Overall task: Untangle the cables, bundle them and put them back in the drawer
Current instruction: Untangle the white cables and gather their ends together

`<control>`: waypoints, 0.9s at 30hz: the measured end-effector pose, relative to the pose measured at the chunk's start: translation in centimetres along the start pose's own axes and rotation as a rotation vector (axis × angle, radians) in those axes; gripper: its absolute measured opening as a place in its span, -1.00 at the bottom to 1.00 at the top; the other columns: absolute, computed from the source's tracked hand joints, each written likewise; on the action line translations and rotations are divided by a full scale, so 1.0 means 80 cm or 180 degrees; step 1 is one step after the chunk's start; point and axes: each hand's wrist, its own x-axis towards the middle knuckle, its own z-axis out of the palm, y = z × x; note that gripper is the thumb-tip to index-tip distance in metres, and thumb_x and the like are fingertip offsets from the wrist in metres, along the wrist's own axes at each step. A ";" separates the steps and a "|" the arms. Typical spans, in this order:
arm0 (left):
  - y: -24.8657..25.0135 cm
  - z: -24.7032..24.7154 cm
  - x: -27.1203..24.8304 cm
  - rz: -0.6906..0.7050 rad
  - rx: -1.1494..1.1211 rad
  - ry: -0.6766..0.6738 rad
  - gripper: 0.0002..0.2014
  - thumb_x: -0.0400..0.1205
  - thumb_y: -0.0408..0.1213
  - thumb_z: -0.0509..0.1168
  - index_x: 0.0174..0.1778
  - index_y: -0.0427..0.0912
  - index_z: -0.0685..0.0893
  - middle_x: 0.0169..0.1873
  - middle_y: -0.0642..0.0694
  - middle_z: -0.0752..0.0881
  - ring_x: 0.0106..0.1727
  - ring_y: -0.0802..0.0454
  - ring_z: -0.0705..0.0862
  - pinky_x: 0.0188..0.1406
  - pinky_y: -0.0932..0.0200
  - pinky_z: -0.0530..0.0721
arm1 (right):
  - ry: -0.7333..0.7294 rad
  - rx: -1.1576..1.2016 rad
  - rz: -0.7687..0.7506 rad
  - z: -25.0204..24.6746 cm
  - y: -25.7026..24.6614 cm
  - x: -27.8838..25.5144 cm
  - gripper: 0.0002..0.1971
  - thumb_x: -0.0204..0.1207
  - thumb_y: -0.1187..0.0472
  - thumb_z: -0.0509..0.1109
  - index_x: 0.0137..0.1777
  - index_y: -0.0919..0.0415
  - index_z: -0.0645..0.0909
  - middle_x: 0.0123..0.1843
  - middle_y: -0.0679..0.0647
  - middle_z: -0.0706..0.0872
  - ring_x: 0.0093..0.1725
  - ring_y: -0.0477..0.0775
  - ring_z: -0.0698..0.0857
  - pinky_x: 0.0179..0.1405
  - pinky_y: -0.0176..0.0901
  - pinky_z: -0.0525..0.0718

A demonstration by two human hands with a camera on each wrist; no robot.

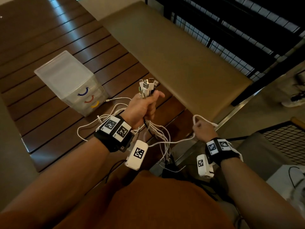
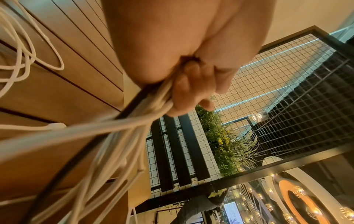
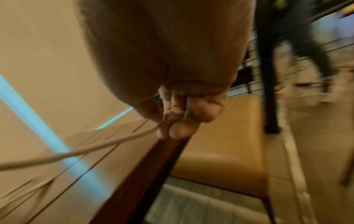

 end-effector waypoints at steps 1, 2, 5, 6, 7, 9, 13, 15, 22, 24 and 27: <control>-0.001 0.003 0.000 -0.0003 0.0018 -0.0023 -0.78 0.77 -0.23 0.11 0.00 -0.20 0.64 -0.64 0.07 0.27 -0.65 0.15 0.20 -0.64 0.25 0.18 | 0.0239 -0.0117 0.0205 -0.005 0.016 0.000 -0.72 0.64 0.19 0.20 0.03 0.40 0.65 -0.03 0.30 0.71 -0.01 0.27 0.68 -0.05 -0.05 0.57; -0.002 0.007 0.000 -0.0016 0.0016 -0.0069 -0.77 0.77 -0.23 0.11 0.00 -0.21 0.65 -0.65 0.07 0.27 -0.66 0.15 0.19 -0.65 0.25 0.17 | 0.0336 -0.0163 0.0442 -0.006 0.032 -0.001 -0.69 0.64 0.19 0.19 0.05 0.45 0.63 0.01 0.35 0.71 0.03 0.32 0.68 -0.06 -0.03 0.56; -0.007 0.022 0.001 -0.0093 -0.0145 -0.0196 -0.66 0.78 -0.15 0.07 -0.19 -0.22 0.62 -0.67 0.07 0.25 -0.65 0.15 0.16 -0.60 0.20 0.09 | 0.0051 -0.0248 0.1070 0.009 0.079 -0.005 -0.67 0.61 0.15 0.29 0.11 0.46 0.64 0.12 0.38 0.71 0.08 0.36 0.69 -0.14 -0.05 0.57; -0.009 0.026 0.002 -0.0107 -0.0225 -0.0212 -0.62 0.78 -0.12 0.05 -0.24 -0.22 0.59 -0.67 0.07 0.24 -0.64 0.14 0.16 -0.58 0.20 0.11 | -0.0157 -0.0267 0.1204 0.014 0.091 -0.007 -0.66 0.59 0.12 0.34 0.13 0.45 0.64 0.14 0.36 0.72 0.09 0.35 0.70 -0.13 -0.05 0.60; -0.010 0.031 0.004 -0.0098 -0.0296 -0.0222 -0.60 0.78 -0.10 0.03 -0.28 -0.22 0.55 -0.68 0.07 0.25 -0.64 0.15 0.17 -0.58 0.22 0.15 | -0.0289 -0.0274 0.1255 0.017 0.098 -0.009 -0.64 0.58 0.10 0.36 0.13 0.44 0.64 0.14 0.33 0.72 0.10 0.34 0.70 -0.08 -0.04 0.63; -0.016 0.038 0.007 -0.0034 -0.0375 -0.0248 -0.59 0.79 -0.09 0.01 -0.31 -0.20 0.49 -0.66 0.06 0.26 -0.61 0.15 0.21 -0.56 0.26 0.28 | -0.0336 -0.0218 0.1080 0.009 0.088 -0.016 -0.64 0.61 0.07 0.34 0.14 0.41 0.64 0.13 0.27 0.70 0.18 0.32 0.67 0.06 -0.04 0.62; -0.027 0.048 0.010 0.0116 -0.0334 -0.0227 -0.62 0.79 -0.11 0.02 -0.31 -0.18 0.45 -0.63 0.06 0.28 -0.56 0.13 0.26 -0.47 0.24 0.42 | -0.0163 0.1249 -0.0206 -0.026 0.006 -0.054 -0.75 0.67 0.02 0.26 0.15 0.13 0.66 0.13 0.10 0.72 0.19 0.14 0.67 0.00 -0.15 0.56; -0.029 0.054 0.012 0.0192 -0.0378 -0.0140 -0.65 0.78 -0.11 0.04 -0.29 -0.18 0.44 -0.64 0.09 0.30 -0.56 0.13 0.27 -0.46 0.23 0.42 | -0.0637 0.1790 -0.0889 -0.038 -0.046 -0.079 -0.69 0.61 -0.08 0.29 0.26 0.01 0.58 0.22 0.01 0.68 0.21 -0.05 0.65 0.04 -0.25 0.58; -0.009 0.055 0.016 0.0294 -0.0660 0.0163 -0.63 0.78 -0.07 0.04 -0.32 -0.17 0.40 -0.66 0.08 0.25 -0.63 0.17 0.21 -0.57 0.25 0.30 | -0.1263 0.1572 -0.1730 0.002 -0.133 -0.077 -0.87 0.42 0.30 0.57 -0.17 0.14 0.65 -0.32 -0.07 0.72 -0.30 -0.10 0.71 -0.23 -0.27 0.63; 0.001 0.042 0.013 0.0357 -0.0567 0.0199 -0.63 0.79 -0.08 0.02 -0.31 -0.16 0.41 -0.64 0.07 0.24 -0.63 0.16 0.17 -0.61 0.25 0.23 | -0.1518 0.1342 -0.1526 0.022 -0.119 -0.063 -0.83 0.49 0.21 0.52 -0.15 0.33 0.65 -0.49 0.02 0.65 -0.43 0.09 0.63 -0.33 -0.11 0.59; 0.015 0.024 0.004 0.0530 -0.0492 0.0167 -0.66 0.80 -0.12 -0.01 -0.23 -0.17 0.45 -0.64 0.07 0.24 -0.65 0.16 0.15 -0.68 0.29 0.19 | -0.1798 0.0542 -0.1208 0.039 -0.074 -0.037 -0.80 0.55 0.11 0.46 -0.13 0.27 0.66 -0.56 0.05 0.62 -0.52 0.05 0.59 -0.38 -0.10 0.58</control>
